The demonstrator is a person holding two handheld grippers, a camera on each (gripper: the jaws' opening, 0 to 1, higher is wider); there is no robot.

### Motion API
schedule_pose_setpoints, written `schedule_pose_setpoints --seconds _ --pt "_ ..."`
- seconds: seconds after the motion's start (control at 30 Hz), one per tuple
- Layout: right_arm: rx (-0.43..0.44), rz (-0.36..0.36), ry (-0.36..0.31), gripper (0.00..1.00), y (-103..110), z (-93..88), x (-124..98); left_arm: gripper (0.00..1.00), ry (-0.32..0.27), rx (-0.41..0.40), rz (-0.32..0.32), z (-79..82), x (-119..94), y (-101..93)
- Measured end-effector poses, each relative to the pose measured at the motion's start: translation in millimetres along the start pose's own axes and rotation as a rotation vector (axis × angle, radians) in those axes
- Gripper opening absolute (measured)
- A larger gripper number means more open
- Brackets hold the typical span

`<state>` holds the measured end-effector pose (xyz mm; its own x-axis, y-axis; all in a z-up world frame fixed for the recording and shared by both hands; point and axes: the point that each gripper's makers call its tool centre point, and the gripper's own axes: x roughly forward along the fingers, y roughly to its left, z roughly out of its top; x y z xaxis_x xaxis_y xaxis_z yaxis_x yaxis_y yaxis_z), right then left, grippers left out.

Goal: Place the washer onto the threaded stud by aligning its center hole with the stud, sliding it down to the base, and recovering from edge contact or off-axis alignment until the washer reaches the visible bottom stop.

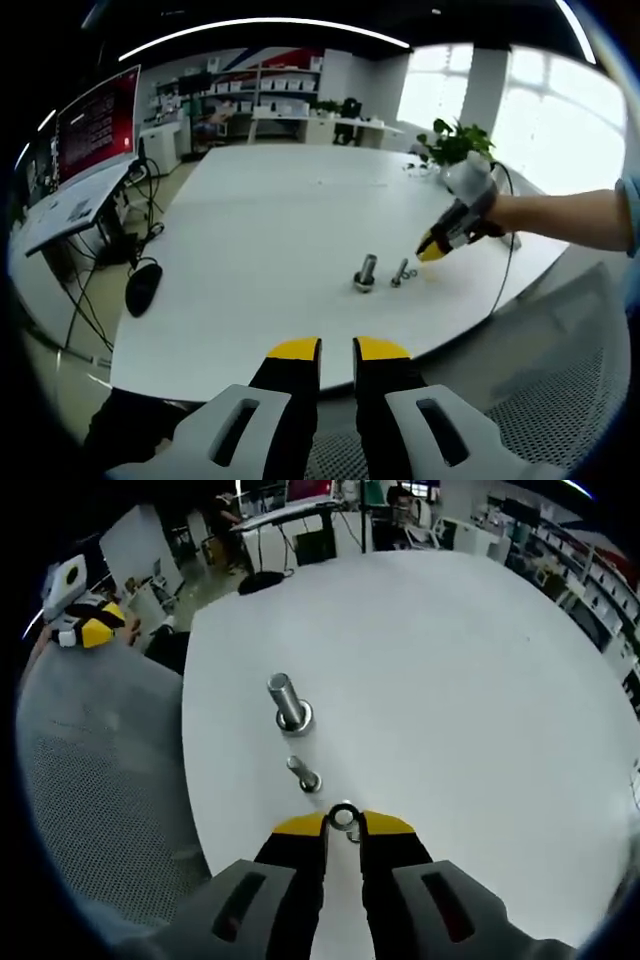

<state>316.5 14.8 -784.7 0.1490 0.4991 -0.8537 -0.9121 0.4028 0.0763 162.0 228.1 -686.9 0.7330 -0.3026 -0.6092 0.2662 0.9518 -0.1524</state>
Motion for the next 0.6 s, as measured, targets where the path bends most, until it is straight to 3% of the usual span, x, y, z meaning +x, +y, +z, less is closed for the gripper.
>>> schedule_pose_setpoints --seconds 0.23,0.4,0.6 --pt "-0.065 0.025 -0.011 0.14 16 23.4 -3 0.1 0.0 -0.002 0.003 0.0 0 0.5" --pt "-0.141 0.024 0.041 0.14 21 24.9 1 0.1 0.002 -0.001 0.004 -0.4 0 0.8" --pt "-0.151 0.036 0.063 0.14 25 28.9 7 0.1 0.009 0.0 0.003 -1.4 0 0.6"
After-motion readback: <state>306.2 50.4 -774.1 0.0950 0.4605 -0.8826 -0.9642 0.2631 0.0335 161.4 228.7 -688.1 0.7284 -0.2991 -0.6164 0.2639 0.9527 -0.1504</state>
